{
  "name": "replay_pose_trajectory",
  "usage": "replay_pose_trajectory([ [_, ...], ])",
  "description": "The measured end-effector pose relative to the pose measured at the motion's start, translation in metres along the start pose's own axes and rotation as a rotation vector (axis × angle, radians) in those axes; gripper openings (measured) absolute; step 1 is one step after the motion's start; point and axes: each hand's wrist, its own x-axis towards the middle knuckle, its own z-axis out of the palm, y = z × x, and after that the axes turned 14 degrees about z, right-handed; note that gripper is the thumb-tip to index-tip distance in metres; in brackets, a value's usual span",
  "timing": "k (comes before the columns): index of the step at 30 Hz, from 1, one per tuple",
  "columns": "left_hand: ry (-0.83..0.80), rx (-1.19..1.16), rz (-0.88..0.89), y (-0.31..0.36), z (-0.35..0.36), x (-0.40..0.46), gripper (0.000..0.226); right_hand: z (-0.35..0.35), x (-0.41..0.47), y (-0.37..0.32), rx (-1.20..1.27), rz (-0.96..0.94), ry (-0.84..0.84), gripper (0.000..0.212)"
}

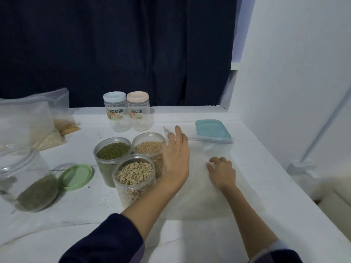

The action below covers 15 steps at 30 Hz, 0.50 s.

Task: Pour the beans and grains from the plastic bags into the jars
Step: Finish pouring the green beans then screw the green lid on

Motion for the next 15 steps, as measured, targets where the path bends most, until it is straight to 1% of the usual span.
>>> replay_pose_trajectory([
  [2, 0.016, 0.055, 0.078, 0.004, 0.014, -0.003, 0.049, 0.002, -0.002, 0.002, -0.022, -0.007, 0.023, 0.036],
  [4, -0.033, 0.087, 0.152, 0.006, 0.026, -0.006, 0.038, 0.006, -0.006, 0.004, -0.087, -0.019, 0.044, 0.040],
  [5, -0.103, 0.049, 0.169, 0.008, 0.039, -0.006, 0.038, 0.008, -0.007, 0.006, -0.132, -0.021, 0.036, 0.042],
  [7, -0.325, -0.129, 0.198, 0.009, 0.057, -0.005, 0.045, 0.013, -0.010, 0.011, -0.196, 0.001, -0.015, 0.048],
  [8, -0.393, -0.185, 0.191, 0.008, 0.062, -0.006, 0.049, 0.014, -0.010, 0.013, -0.209, 0.017, -0.043, 0.050],
  [10, -0.433, -0.253, 0.171, 0.005, 0.073, -0.010, 0.055, 0.014, -0.009, 0.015, -0.218, 0.037, -0.064, 0.054],
  [12, -0.445, -0.278, 0.170, 0.004, 0.082, -0.011, 0.055, 0.009, -0.005, 0.013, -0.234, 0.059, -0.081, 0.057],
  [14, -0.446, -0.295, 0.171, 0.003, 0.082, -0.007, 0.053, -0.001, 0.000, 0.006, -0.252, 0.099, -0.106, 0.052],
  [15, -0.438, -0.308, 0.163, 0.004, 0.079, -0.004, 0.051, -0.006, 0.003, 0.000, -0.250, 0.112, -0.085, 0.045],
])
